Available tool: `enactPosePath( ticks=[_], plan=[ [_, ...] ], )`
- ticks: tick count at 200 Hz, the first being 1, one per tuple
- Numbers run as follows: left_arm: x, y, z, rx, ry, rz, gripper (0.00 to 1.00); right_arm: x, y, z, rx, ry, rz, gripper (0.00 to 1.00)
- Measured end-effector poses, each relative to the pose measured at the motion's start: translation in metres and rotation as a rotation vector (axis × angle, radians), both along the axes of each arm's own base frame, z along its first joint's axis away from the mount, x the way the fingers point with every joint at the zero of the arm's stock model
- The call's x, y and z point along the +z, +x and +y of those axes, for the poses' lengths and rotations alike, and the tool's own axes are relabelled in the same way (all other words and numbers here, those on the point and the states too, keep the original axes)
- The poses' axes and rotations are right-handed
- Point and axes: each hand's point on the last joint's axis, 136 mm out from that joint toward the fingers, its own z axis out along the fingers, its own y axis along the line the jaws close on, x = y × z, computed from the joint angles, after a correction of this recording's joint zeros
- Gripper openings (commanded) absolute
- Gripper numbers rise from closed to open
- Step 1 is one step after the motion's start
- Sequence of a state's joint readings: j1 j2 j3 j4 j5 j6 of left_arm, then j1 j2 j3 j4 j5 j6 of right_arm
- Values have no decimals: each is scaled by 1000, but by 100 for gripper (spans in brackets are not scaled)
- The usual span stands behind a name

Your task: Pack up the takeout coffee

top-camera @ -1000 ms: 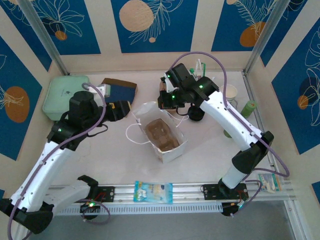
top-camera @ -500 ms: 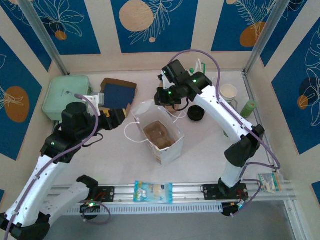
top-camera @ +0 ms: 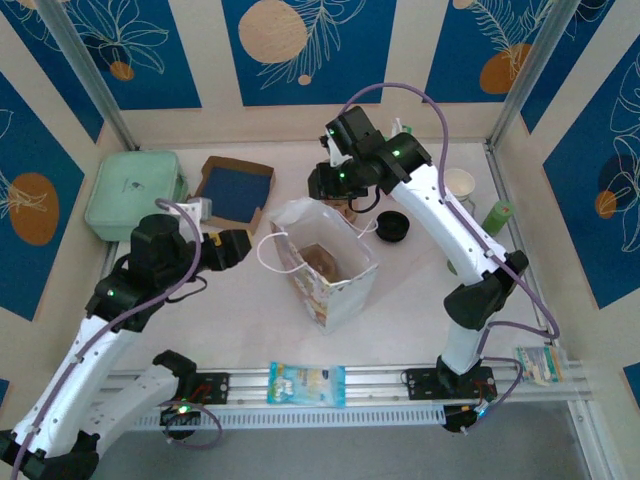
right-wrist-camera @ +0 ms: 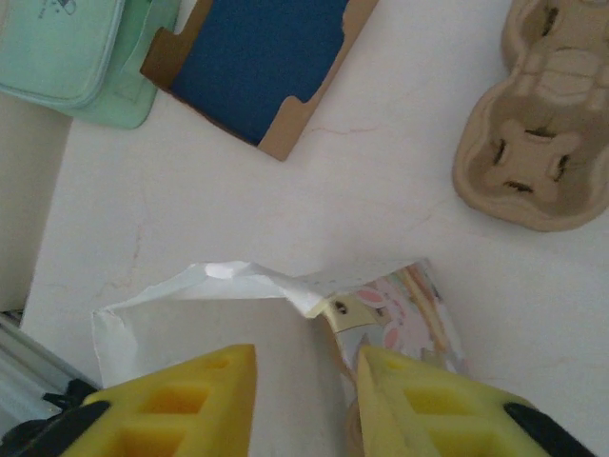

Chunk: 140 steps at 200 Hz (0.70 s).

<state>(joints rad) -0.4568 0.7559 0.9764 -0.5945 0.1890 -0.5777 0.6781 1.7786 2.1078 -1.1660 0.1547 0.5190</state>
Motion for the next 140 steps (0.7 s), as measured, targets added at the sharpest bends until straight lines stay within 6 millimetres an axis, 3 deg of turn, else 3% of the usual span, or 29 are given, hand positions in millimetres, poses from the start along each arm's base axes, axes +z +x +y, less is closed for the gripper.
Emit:
enactPosePath(
  ticks=[38,63,95,115,140],
  plan=[
    [-12,-13,3,-14,-27,-18,68,14,-4,-23,-42,-20,-40,43],
    [-20,-19,5,-10,-44,-15,65,31,-11,-52,-93,-2,-77,46],
    [-52,-23,6,7,-70,40,62,49,-22,-86,-167,20,-132,48],
    [-72,-23,6,23,-80,85,60,44,-26,-105,-215,15,-139,48],
    [-94,-22,5,40,-92,138,59,21,-33,-127,-273,-9,-104,48]
  ],
)
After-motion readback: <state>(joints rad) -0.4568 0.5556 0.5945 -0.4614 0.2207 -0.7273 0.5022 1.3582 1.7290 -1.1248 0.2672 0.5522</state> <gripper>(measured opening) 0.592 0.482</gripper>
